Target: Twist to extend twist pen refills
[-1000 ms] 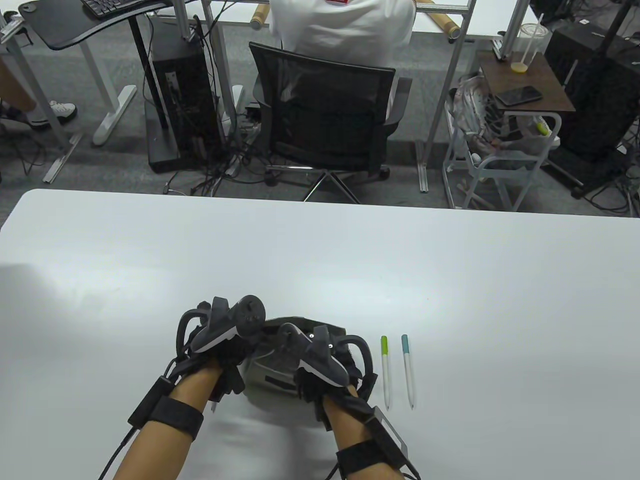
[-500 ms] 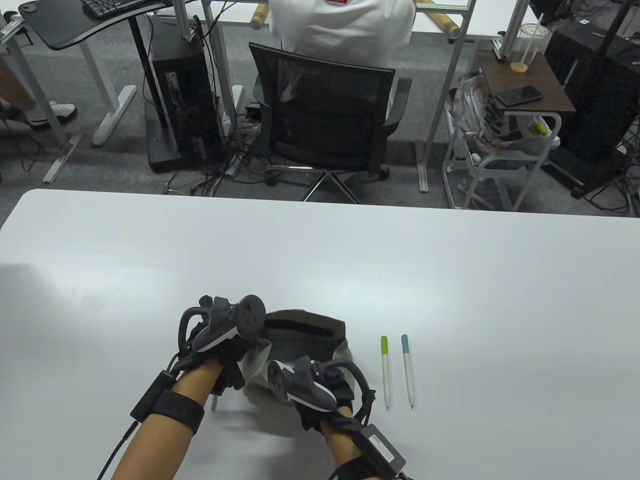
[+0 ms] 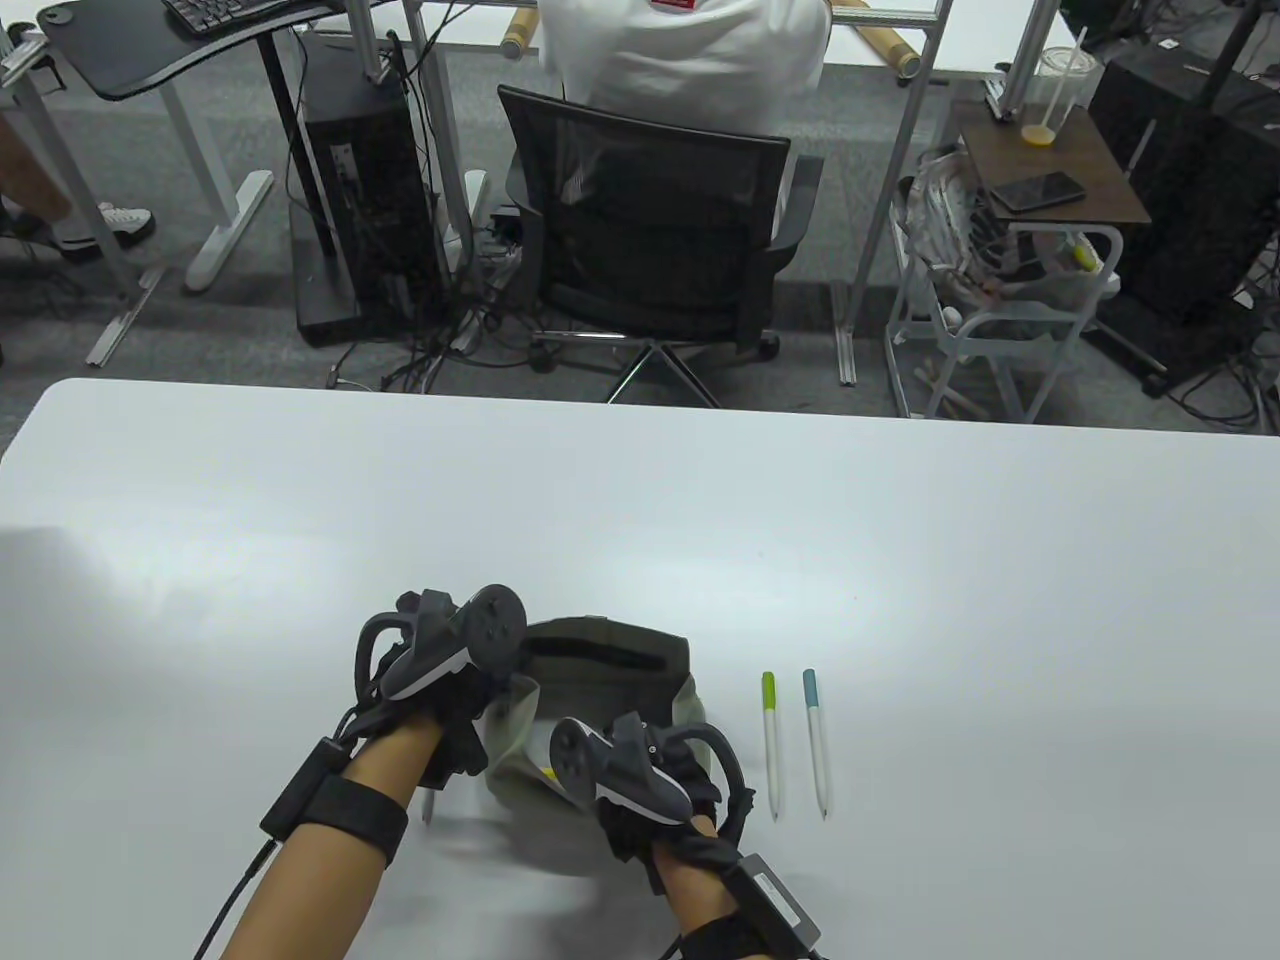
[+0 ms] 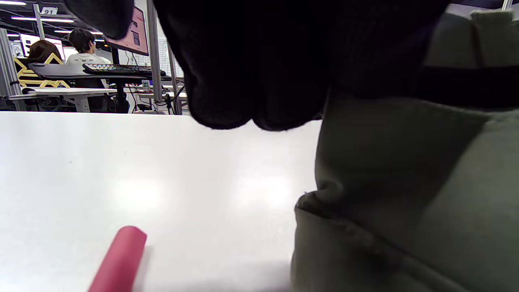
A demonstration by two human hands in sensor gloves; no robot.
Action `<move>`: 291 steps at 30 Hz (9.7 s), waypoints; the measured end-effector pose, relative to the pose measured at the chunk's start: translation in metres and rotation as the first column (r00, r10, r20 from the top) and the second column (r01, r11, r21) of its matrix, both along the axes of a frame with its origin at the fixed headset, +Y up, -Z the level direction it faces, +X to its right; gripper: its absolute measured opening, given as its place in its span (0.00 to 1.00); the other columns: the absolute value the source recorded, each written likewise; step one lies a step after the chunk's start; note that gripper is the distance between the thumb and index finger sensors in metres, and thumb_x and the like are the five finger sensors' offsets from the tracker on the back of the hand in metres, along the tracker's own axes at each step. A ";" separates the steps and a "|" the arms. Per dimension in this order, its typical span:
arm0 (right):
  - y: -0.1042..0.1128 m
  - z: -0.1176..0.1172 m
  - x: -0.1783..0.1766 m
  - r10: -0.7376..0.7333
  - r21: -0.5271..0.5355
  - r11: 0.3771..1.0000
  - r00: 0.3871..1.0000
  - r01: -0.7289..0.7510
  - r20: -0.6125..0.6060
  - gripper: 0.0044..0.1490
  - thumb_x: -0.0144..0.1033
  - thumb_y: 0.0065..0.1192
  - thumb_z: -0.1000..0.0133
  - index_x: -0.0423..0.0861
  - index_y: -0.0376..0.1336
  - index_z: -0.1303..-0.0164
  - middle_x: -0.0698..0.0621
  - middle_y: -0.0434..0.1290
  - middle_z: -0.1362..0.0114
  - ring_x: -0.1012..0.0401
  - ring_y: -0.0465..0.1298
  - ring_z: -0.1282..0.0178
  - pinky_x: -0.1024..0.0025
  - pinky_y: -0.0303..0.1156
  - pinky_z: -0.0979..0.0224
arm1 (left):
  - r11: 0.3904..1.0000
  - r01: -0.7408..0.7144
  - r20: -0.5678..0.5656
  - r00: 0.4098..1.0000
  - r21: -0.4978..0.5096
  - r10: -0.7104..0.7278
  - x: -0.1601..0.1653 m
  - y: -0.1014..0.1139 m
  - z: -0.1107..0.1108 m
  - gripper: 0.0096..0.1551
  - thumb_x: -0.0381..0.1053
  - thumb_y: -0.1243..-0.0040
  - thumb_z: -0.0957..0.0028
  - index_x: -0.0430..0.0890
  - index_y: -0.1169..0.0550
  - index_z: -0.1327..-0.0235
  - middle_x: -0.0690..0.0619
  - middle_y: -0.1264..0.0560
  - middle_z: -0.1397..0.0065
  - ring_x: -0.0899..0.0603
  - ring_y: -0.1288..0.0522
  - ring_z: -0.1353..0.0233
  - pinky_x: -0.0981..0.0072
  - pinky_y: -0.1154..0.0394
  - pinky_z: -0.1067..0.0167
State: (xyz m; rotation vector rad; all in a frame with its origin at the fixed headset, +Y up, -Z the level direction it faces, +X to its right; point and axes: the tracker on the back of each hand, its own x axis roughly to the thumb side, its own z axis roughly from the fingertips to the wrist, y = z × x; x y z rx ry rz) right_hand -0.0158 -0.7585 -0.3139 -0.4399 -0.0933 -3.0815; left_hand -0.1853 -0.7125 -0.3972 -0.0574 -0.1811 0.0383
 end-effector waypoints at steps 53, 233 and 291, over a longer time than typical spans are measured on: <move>0.082 0.030 0.057 -0.755 0.334 0.634 0.652 0.697 0.072 0.28 0.39 0.61 0.56 0.49 0.71 0.45 0.48 0.80 0.47 0.65 0.81 0.69 0.74 0.78 0.67 | 0.926 -0.228 0.238 0.958 0.300 0.158 0.075 0.146 0.087 0.26 0.58 0.31 0.47 0.44 0.16 0.42 0.47 0.14 0.45 0.38 0.16 0.43 0.24 0.40 0.31; 0.046 -0.024 0.003 -0.067 0.013 0.998 0.979 0.065 0.190 0.28 0.43 0.78 0.63 0.50 0.77 0.51 0.50 0.84 0.52 0.66 0.83 0.72 0.76 0.81 0.69 | 0.988 0.153 0.095 0.984 -0.009 -0.152 0.030 0.013 0.005 0.26 0.57 0.28 0.49 0.49 0.17 0.41 0.49 0.14 0.43 0.40 0.16 0.43 0.22 0.41 0.31; 0.086 0.032 0.068 -0.645 0.363 0.728 0.760 0.581 0.080 0.30 0.41 0.69 0.58 0.46 0.72 0.45 0.48 0.82 0.51 0.66 0.82 0.75 0.76 0.79 0.71 | 0.978 -0.182 0.162 0.973 0.099 0.165 0.013 0.115 0.041 0.36 0.63 0.37 0.45 0.45 0.23 0.28 0.44 0.19 0.31 0.35 0.21 0.33 0.18 0.46 0.31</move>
